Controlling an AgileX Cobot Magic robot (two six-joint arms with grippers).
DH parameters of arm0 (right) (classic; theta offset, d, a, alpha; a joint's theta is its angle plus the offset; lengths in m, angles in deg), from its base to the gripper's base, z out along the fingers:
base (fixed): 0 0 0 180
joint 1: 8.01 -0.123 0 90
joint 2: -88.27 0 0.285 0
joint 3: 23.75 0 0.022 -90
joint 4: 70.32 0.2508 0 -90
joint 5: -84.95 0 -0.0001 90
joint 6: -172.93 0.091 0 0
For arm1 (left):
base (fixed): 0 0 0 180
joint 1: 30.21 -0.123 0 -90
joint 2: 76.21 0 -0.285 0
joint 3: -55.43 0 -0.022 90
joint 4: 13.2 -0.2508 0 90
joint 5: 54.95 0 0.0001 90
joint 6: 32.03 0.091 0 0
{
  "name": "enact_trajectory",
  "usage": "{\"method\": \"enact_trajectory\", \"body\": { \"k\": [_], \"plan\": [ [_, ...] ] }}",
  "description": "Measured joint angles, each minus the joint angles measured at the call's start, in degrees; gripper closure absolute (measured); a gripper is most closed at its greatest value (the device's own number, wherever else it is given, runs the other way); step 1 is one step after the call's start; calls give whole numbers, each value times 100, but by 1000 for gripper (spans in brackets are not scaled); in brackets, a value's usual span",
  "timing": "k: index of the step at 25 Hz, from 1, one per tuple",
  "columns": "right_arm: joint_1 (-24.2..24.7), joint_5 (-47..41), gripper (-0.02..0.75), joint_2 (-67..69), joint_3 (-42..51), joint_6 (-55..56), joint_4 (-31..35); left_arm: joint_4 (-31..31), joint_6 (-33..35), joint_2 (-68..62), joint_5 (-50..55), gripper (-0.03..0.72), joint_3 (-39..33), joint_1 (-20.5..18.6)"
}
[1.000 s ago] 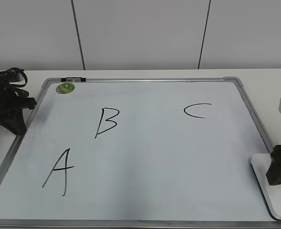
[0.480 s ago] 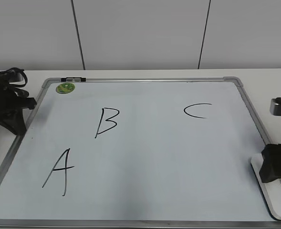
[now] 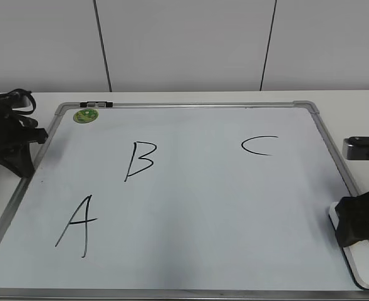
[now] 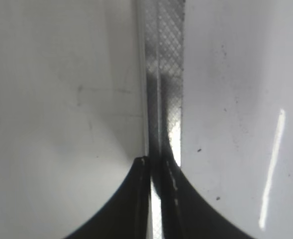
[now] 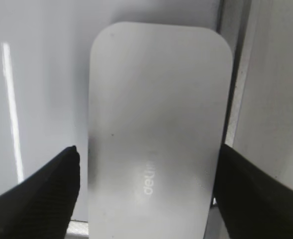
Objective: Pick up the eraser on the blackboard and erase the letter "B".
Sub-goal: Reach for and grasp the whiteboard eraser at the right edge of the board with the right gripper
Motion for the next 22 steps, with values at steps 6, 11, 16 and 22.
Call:
{"method": "enact_trajectory", "body": {
  "k": [6,11,16,22],
  "plan": [
    [-23,4,111,49,-42,0,-19,0,0,0,0,677,0,0],
    [-23,48,132,210,-46,0,-34,0,0,0,0,677,0,0],
    [-23,62,187,223,-46,0,-46,0,0,0,0,677,0,0],
    [-23,66,195,223,-46,0,-46,0,0,0,0,677,0,0]
  ]
}}
